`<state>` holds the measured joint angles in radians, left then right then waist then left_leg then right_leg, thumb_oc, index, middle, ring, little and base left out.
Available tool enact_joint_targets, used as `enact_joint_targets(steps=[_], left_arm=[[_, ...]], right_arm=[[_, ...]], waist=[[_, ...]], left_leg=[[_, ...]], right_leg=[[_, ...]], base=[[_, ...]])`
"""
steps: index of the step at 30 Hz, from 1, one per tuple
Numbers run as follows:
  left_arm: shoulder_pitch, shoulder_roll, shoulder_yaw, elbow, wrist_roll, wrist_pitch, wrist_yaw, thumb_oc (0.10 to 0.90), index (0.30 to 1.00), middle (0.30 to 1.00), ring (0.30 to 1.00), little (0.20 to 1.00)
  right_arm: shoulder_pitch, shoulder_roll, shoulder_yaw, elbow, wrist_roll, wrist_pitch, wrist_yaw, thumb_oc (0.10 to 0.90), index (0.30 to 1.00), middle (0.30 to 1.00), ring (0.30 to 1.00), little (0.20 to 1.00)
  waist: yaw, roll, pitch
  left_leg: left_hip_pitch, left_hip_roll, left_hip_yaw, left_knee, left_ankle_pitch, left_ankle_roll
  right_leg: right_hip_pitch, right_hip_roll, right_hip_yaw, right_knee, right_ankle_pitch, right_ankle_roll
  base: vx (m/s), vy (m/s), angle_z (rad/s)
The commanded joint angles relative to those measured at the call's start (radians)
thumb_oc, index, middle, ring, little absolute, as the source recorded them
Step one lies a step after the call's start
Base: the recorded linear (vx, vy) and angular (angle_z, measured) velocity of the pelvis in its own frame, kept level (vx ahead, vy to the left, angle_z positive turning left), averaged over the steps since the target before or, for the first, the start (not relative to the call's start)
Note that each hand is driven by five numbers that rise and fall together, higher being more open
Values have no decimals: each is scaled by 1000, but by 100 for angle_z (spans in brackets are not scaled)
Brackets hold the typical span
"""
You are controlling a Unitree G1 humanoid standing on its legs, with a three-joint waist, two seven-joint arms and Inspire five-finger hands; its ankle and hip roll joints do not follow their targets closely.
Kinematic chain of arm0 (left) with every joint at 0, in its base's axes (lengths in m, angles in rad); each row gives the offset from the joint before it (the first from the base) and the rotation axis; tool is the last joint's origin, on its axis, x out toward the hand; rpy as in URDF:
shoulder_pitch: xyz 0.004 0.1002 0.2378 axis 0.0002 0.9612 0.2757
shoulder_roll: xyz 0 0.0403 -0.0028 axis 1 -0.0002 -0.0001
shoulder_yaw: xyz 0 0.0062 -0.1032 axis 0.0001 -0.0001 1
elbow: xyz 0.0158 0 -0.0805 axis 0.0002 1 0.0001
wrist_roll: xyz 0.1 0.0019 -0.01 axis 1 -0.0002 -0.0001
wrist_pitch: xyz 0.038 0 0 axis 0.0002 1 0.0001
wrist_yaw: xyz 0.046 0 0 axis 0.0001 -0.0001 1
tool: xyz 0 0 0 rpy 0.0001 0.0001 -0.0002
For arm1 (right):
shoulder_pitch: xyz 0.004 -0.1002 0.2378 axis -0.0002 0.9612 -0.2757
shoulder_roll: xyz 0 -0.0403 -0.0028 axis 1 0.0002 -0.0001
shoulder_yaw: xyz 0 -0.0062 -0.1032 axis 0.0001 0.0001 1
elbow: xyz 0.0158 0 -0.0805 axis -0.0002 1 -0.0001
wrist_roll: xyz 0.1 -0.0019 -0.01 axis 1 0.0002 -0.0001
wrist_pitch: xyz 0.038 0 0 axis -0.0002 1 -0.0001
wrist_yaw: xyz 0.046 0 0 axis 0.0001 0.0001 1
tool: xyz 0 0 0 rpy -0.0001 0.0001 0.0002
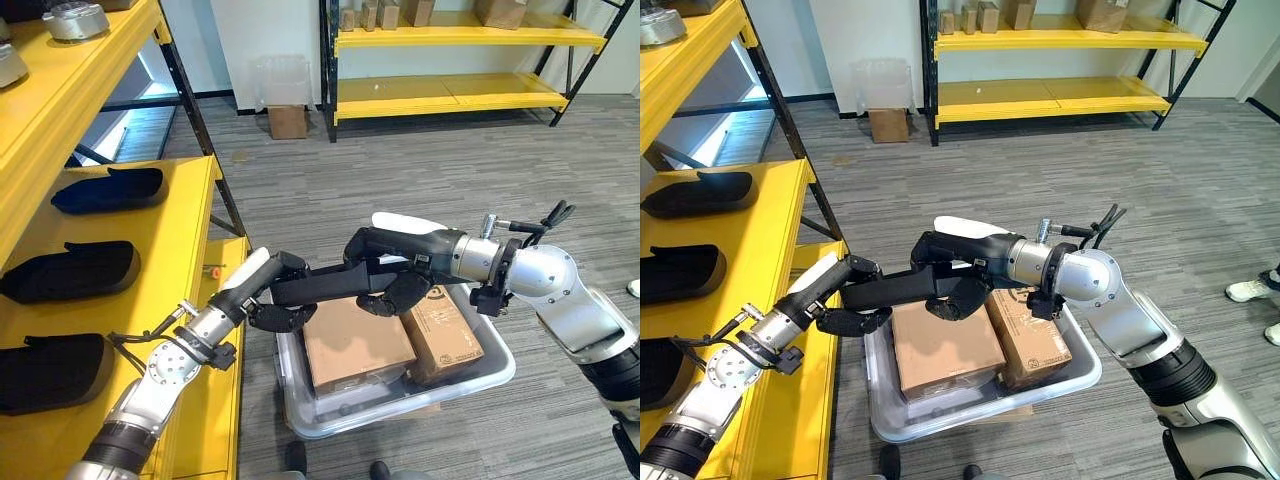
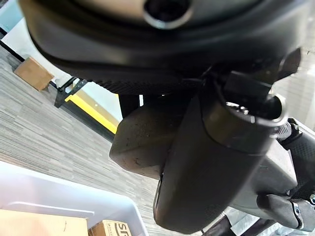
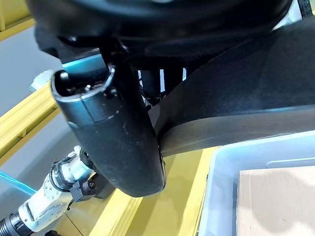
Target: Move parts from the plastic box to the shelf.
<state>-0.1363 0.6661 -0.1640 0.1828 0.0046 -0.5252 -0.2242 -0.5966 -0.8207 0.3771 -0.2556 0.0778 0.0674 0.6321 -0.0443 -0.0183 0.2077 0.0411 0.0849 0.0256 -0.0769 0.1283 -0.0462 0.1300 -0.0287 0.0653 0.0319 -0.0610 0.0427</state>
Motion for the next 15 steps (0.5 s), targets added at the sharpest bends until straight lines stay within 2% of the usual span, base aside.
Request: enact_joint_targets(steps=[1,9,12,13,14,15], left_arm=[[-93,-111,-54,-127,-161,-27,58,400,300,300,300,300],[-77,-127,-27,-171,-185,17,98,400,300,300,300,300],[-74,-146,-17,-178,-232,56,103,400,300,300,300,300],[-70,-158,-10,-177,-244,67,108,400,300,300,300,300],[-69,-161,-9,-176,-241,67,109,400,300,300,300,300],[-65,-167,-6,-172,-246,71,115,400,300,300,300,300]], right_arm=[[-120,181,-59,-63,115,-148,-147,400,300,300,300,300],[-103,194,-66,-57,124,-135,-168,400,300,300,300,300],[-88,213,-64,-55,198,-81,-233,400,300,300,300,300],[-74,234,-70,-55,275,-18,-293,710,734,734,734,734],[-70,241,-71,-55,285,-7,-306,900,1000,1000,1000,1000],[-58,260,-77,-49,317,3,-339,900,1000,1000,1000,1000]], waist=[[26,-2,-116],[35,-10,-121],[38,-11,-122],[37,-12,-122],[37,-12,-122],[36,-11,-122]], left_leg=[[27,21,21,50,-160,-3],[29,13,12,43,-160,1],[34,10,9,36,-158,2],[37,9,9,35,-157,3],[37,9,9,34,-157,3],[39,8,7,33,-156,3]], right_leg=[[-47,-42,-126,76,-44,9],[-40,-45,-134,68,-39,12],[-34,-46,-136,61,-35,13],[-32,-47,-136,58,-33,14],[-31,-47,-136,58,-32,14],[-30,-47,-134,56,-30,14]], base=[[0,0,0],[0,0,0],[-8,6,4],[-7,13,6],[0,0,0],[0,0,0]])
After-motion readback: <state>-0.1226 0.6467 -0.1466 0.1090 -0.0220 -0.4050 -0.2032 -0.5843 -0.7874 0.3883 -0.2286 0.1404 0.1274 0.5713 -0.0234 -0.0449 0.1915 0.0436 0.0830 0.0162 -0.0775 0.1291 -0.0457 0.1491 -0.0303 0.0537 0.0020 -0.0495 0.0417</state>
